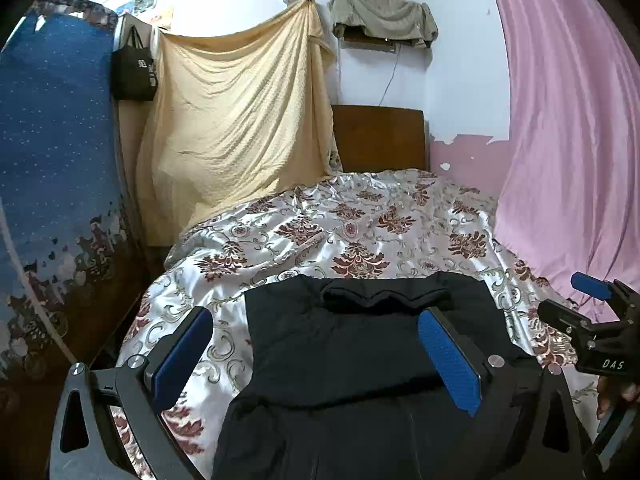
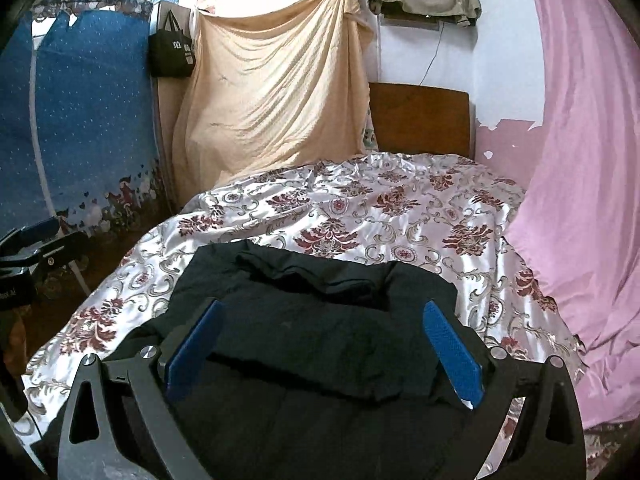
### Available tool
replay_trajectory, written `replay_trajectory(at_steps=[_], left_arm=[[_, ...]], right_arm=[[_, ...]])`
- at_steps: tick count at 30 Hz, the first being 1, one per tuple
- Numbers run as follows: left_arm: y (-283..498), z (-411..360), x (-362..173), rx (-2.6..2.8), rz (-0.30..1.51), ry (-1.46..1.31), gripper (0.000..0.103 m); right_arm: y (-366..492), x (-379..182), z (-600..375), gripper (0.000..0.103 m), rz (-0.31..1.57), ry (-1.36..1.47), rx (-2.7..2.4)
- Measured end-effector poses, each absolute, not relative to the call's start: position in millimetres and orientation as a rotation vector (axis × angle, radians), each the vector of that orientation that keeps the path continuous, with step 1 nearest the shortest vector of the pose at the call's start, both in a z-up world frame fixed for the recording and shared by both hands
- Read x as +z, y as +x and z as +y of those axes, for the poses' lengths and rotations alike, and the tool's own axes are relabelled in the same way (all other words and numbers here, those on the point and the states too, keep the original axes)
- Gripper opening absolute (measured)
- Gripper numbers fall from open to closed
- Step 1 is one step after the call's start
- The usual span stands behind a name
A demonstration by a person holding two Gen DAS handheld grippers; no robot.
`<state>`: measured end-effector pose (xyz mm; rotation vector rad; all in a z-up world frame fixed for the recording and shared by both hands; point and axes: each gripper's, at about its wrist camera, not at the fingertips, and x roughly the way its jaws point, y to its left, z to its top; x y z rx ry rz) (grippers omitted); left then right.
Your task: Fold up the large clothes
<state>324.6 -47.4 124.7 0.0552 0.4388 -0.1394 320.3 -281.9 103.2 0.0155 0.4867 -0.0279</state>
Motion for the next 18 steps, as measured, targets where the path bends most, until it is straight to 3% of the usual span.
replay_trajectory(at_steps=[18], left_arm=[[205.7, 8.7, 96.6, -0.081, 0.507, 0.008, 0.103]], right_arm=[[201.6, 103.6, -265.5, 0.098, 0.489, -0.025, -0.051]])
